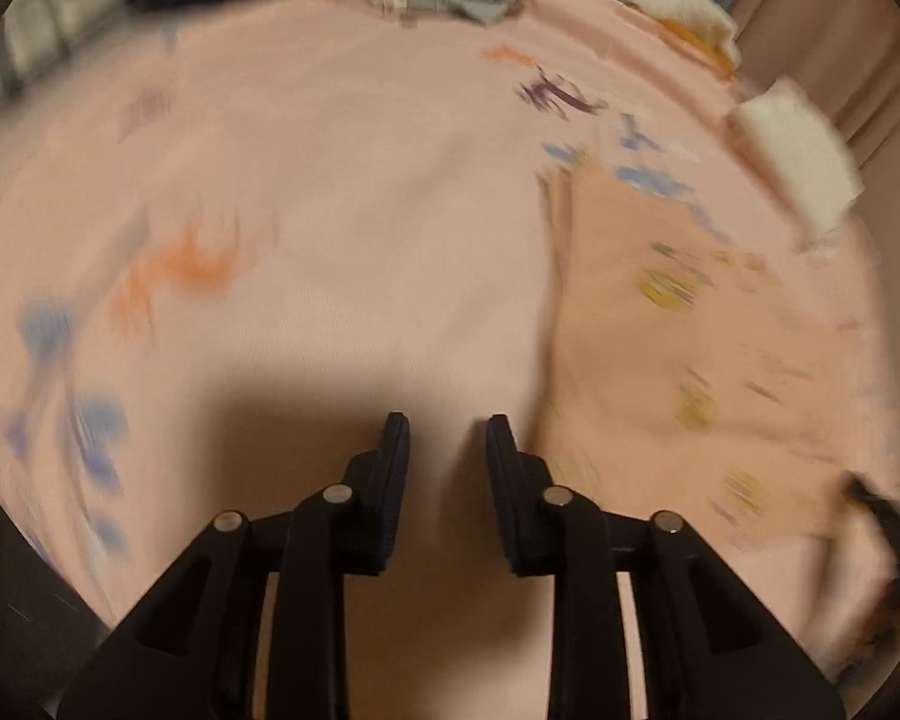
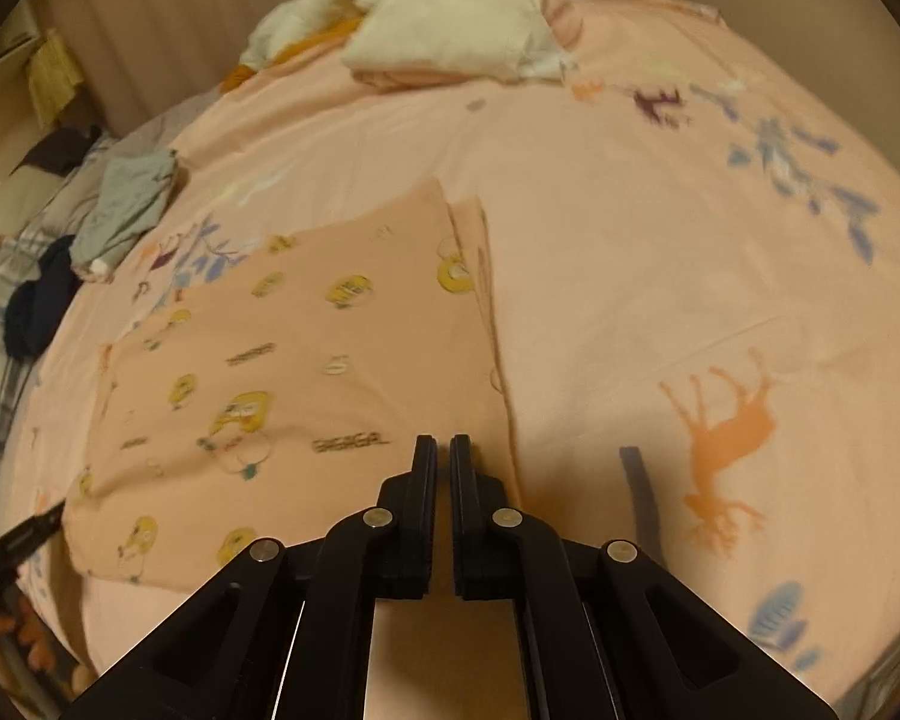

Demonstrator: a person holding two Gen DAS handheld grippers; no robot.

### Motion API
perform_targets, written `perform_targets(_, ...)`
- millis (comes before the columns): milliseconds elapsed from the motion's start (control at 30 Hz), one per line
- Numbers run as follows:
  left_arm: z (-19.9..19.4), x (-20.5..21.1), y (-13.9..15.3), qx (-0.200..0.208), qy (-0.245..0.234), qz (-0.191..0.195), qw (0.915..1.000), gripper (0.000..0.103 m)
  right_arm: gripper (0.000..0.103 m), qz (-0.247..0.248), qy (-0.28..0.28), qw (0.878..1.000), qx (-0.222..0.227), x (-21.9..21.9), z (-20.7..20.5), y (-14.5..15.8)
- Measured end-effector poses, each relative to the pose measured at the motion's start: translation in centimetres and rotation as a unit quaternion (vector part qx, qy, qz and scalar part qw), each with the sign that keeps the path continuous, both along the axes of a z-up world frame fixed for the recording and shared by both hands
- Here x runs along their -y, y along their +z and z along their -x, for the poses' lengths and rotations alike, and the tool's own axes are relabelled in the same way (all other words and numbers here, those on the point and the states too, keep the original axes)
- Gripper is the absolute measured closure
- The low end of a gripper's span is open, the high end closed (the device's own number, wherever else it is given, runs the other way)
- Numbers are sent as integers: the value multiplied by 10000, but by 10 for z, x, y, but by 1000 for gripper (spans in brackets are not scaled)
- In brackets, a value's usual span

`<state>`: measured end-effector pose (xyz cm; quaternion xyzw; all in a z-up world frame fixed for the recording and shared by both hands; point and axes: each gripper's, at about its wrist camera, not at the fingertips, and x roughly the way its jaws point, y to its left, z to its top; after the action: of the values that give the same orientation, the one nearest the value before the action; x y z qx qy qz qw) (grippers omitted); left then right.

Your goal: Fold small clothes

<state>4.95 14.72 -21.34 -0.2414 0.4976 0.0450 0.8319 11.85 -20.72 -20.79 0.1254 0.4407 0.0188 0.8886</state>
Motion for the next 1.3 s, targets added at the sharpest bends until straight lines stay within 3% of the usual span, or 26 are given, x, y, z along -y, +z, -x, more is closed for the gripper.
perform_targets(67, 17, 1, -2, 9, 68, 590, 9982, 69, 103, -28, 160, 9998, 119, -5, 8, 7)
perform_targets(133, 31, 6, -2, 73, 97, 858, 9962, 62, 99, -97, 183, 9998, 75, -11, 10, 9)
perform_targets(200, 37, 16, -4, 184, -12, 1120, 9935, 46, 93, -170, 249, 9995, 67, -16, 8, 8)
perform_targets(267, 37, 22, -6, 221, -118, 1353, 9905, 44, 86, -224, 310, 9993, 43, -23, 6, 6)
perform_targets(400, 30, 33, -4, 356, -134, 1208, 9920, 44, 82, -250, 498, 9984, 57, -39, 6, 6)
perform_targets(500, 18, 40, -4, 547, -144, 760, 9955, 46, 82, -225, 639, 9976, 122, -50, 3, 8)
perform_targets(667, 2, 38, -7, 748, -86, 563, 9956, 58, 82, -231, 715, 9971, 118, -59, -2, 7)
perform_targets(867, -15, 28, -10, 923, 25, 916, 9915, 60, 82, -250, 719, 9971, 53, -62, -7, 2)
perform_targets(900, -18, 26, -12, 914, 82, 991, 9908, 63, 82, -216, 719, 9972, 41, -63, -8, 1)
perform_targets(967, -22, 23, -14, 889, 152, 1072, 9901, 80, 82, -132, 729, 9973, 22, -67, -10, 1)
perform_targets(1000, -24, 22, -14, 900, 111, 1083, 9900, 82, 82, -125, 747, 9971, 25, -68, -11, 1)
perform_targets(1033, -26, 22, -16, 905, 44, 1090, 9899, 86, 82, -128, 784, 9968, 32, -70, -12, 2)
perform_targets(1233, -26, 28, -8, 1076, -98, 868, 9904, 90, 82, -128, 1032, 9944, 197, -81, -19, 10)
perform_targets(1300, -27, 32, -3, 1171, -171, 711, 9904, 90, 82, -333, 1305, 9904, 313, -87, -23, 11)
